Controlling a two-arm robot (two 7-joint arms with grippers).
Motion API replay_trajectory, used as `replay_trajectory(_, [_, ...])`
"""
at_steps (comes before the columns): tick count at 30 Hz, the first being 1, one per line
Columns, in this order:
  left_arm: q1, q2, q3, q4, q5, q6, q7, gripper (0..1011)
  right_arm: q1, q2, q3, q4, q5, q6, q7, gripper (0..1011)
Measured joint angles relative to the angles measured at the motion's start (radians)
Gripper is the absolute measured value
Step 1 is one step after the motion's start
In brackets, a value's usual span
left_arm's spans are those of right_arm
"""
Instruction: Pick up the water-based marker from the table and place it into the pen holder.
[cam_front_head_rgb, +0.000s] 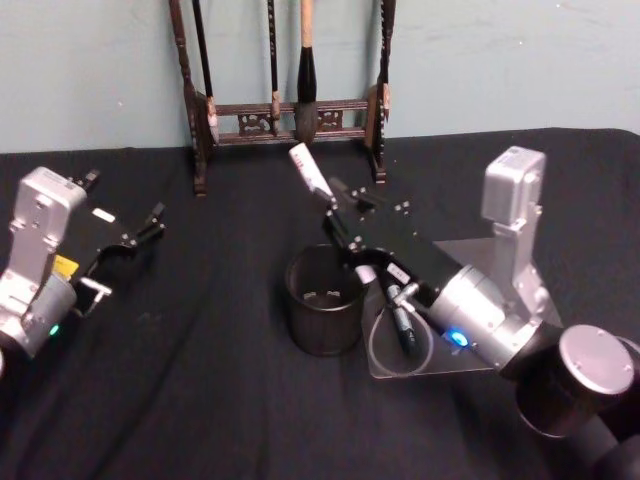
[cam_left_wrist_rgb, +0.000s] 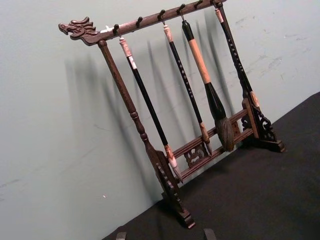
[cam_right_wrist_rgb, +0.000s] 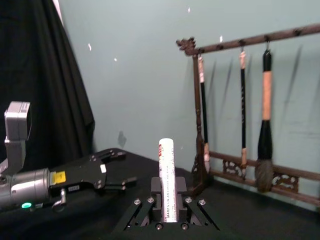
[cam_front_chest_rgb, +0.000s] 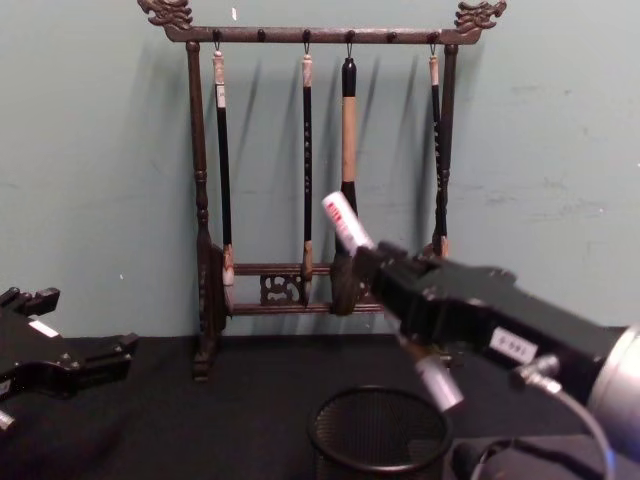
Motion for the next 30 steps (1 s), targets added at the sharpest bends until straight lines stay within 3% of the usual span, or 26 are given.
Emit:
replay_trajectory(13, [0.000, 0.000, 0.000, 0.000, 0.000, 0.000, 0.000, 1001, 0.047, -0.037, -0.039, 0.095, -0.038, -0.012, -0.015, 169])
replay_trajectory(30, [0.000, 0.000, 0.000, 0.000, 0.000, 0.000, 0.000, 1001, 0.078, -0.066, -0.049, 0.156, -0.068, -0.015, -0.024, 169])
